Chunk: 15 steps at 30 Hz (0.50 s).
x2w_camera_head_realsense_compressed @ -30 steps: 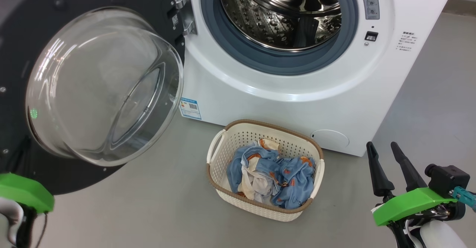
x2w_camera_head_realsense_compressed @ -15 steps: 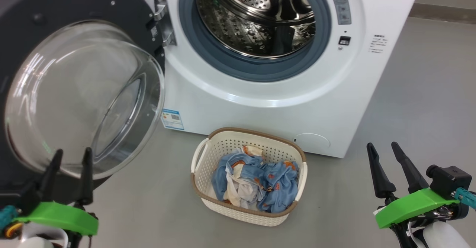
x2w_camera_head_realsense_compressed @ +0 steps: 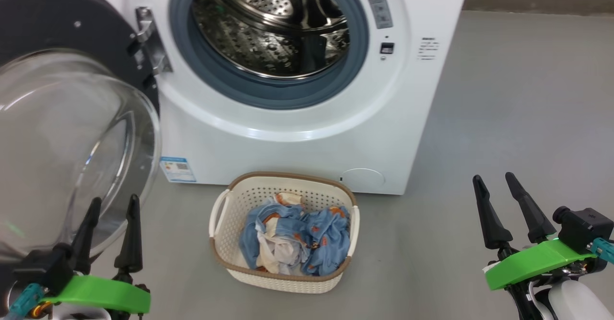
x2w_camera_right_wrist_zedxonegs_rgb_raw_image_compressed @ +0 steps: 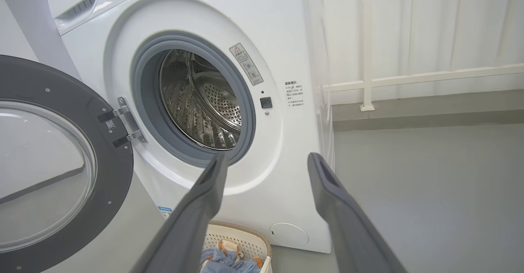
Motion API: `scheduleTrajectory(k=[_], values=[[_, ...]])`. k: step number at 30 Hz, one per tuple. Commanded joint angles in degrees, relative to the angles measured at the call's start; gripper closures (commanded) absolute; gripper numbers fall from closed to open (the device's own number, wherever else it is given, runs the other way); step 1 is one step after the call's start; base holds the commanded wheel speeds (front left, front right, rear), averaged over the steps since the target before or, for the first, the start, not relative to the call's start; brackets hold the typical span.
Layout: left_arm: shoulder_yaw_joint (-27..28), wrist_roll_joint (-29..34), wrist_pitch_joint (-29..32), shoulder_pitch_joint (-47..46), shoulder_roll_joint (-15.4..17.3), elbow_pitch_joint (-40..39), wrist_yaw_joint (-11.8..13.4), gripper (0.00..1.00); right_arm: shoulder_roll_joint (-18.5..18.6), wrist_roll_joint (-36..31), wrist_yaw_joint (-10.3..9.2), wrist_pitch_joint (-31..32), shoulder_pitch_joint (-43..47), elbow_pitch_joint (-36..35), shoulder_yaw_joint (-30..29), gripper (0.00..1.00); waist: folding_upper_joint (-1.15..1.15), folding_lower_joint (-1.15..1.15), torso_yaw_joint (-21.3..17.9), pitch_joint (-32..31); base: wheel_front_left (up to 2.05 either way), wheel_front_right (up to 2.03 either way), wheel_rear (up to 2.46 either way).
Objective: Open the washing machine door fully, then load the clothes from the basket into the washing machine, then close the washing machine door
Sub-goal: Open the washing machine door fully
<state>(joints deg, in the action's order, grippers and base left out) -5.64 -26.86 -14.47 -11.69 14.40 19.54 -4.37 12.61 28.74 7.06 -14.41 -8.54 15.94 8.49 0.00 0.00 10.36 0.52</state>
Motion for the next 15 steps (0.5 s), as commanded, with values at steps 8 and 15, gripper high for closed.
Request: scheduleTrajectory(k=[8, 15], values=[[3.65, 1.28, -0.52, 1.40, -0.37, -3.58, 0.40, 0.00, 1.35, -0.53, 0.43, -0.59, -0.35, -2.47, 1.28, 0.00, 0.00, 0.00, -6.50, -0.37, 0.00, 0.00, 0.00], [4.62, 1.19, -0.52, 2.41, -1.96, -4.51, -0.72, 0.00, 1.59, -0.29, 0.43, -0.59, -0.74, -2.53, 1.48, 0.00, 0.00, 0.00, -8.26, -0.56, 0.00, 0.00, 0.00]])
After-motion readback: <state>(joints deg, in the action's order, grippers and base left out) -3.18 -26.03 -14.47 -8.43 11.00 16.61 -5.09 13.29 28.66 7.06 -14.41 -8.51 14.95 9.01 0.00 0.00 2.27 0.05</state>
